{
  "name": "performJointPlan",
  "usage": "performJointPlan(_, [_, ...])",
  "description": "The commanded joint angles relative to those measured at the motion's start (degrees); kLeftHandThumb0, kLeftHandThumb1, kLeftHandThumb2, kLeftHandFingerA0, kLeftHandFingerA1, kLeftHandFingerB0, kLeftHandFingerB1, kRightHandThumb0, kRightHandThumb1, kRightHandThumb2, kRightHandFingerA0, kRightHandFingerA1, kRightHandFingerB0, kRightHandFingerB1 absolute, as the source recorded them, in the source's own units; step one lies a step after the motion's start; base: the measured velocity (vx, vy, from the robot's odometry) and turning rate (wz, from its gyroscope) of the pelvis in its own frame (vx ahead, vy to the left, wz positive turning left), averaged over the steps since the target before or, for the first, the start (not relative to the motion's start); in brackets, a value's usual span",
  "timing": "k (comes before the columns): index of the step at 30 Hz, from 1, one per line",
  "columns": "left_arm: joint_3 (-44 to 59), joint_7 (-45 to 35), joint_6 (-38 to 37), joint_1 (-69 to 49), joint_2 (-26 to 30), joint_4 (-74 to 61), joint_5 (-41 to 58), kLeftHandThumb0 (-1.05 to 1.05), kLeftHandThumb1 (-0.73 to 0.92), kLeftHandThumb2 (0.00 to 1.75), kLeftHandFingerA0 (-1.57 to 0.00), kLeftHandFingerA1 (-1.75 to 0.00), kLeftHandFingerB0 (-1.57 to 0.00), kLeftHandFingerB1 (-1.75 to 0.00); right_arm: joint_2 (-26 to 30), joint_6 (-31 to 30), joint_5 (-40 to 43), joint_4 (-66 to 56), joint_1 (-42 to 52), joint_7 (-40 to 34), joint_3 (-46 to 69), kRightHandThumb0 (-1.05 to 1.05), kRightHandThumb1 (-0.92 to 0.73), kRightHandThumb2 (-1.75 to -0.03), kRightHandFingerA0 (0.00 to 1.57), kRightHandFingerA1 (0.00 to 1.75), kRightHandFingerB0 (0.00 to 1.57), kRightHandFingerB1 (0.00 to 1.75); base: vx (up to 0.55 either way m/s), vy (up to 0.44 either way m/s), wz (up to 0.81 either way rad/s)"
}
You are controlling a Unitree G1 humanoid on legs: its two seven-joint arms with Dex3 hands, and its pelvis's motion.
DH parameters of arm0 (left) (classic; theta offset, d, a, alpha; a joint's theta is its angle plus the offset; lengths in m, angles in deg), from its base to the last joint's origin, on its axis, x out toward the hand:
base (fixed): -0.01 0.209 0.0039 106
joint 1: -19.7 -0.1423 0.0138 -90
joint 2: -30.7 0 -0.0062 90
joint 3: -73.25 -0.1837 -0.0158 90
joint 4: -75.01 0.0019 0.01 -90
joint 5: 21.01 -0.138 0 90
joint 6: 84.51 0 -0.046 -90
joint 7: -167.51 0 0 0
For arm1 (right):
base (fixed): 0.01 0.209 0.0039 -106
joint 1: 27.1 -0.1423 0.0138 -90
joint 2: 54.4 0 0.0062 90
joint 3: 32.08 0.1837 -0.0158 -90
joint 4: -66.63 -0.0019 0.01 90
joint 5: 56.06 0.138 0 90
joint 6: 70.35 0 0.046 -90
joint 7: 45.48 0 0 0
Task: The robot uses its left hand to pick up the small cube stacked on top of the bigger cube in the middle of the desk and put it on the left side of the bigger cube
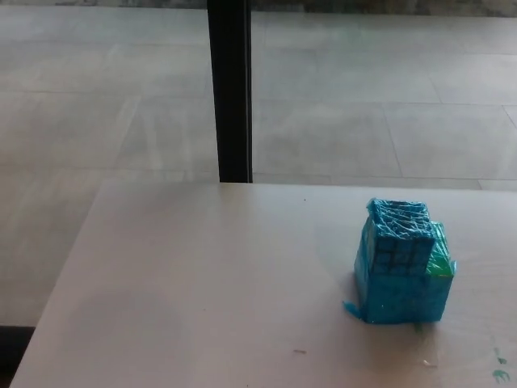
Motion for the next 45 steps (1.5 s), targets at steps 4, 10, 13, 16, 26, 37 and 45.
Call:
performJointPlan(4, [0.7,-1.7,2.5,7.7,6.5,-8.2,3.4,-0.82,0.82,0.65,-0.19,-0.46,-0.17,-0.27,3.0,2.4,-0.2,-1.7,-0.3,4.7,-0.6,-0.58,-0.28,-0.92,0.83,0.88,0.66,0.73,0.0,0.0,0.0])
performJointPlan(10, [-13.1,-3.8,4.0,24.0,15.1,-27.9,-5.7,-0.84,0.69,1.04,-0.26,-0.52,-0.08,-0.37,3.2,2.2,-0.5,-1.5,-0.4,5.1,-0.9,-0.61,-0.35,-0.8,0.86,0.89,0.69,0.68,-0.01,-0.004,0.03])
performJointPlan(13, [-19.6,-3.1,3.9,36.0,14.7,-31.3,-9.0,-0.77,0.69,1.01,-0.53,-0.64,-0.09,-0.39,3.1,0.7,-0.4,-1.7,-0.8,5.2,-0.7,-0.59,-0.29,-0.92,0.84,0.89,0.66,0.73,0.0,0.0,0.0])
performJointPlan(16, [-27.0,-4.5,8.9,48.1,11.6,-42.6,-10.8,-0.83,0.64,1.04,-0.19,-0.63,-0.06,-0.45,3.2,1.8,-0.8,-0.4,-1.2,5.3,-1.1,-0.58,-0.4,-0.76,0.84,0.86,0.68,0.66,0.0,0.0,0.0])
performJointPlan(26, [-42.2,-6.4,12.4,67.8,-2.3,-45.3,-13.4,-0.82,0.83,0.66,-0.17,-0.47,-0.11,-0.3,2.8,2.6,-0.8,-0.8,-0.6,5.1,-1.2,-0.62,-0.41,-0.75,0.83,0.87,0.69,0.67,0.0,0.0,0.0])
performJointPlan(37, [-56.8,-5.0,7.5,76.0,-15.3,-35.7,-19.3,-0.39,0.4,1.05,-0.06,-0.55,0.0,-0.5,2.8,3.4,-0.3,0.0,-0.1,5.1,-0.7,-0.57,-0.37,-0.78,0.85,0.86,0.72,0.66,0.0,0.0,0.0])
performJointPlan(45, [-63.7,-5.4,9.3,80.7,-25.2,-26.1,-20.8,-0.84,0.85,0.66,-0.21,-0.5,-0.19,-0.33,3.0,4.1,-0.6,0.9,-0.8,5.6,-0.9,-0.57,-0.4,-0.75,0.81,0.84,0.7,0.65,0.0,0.0,0.0])
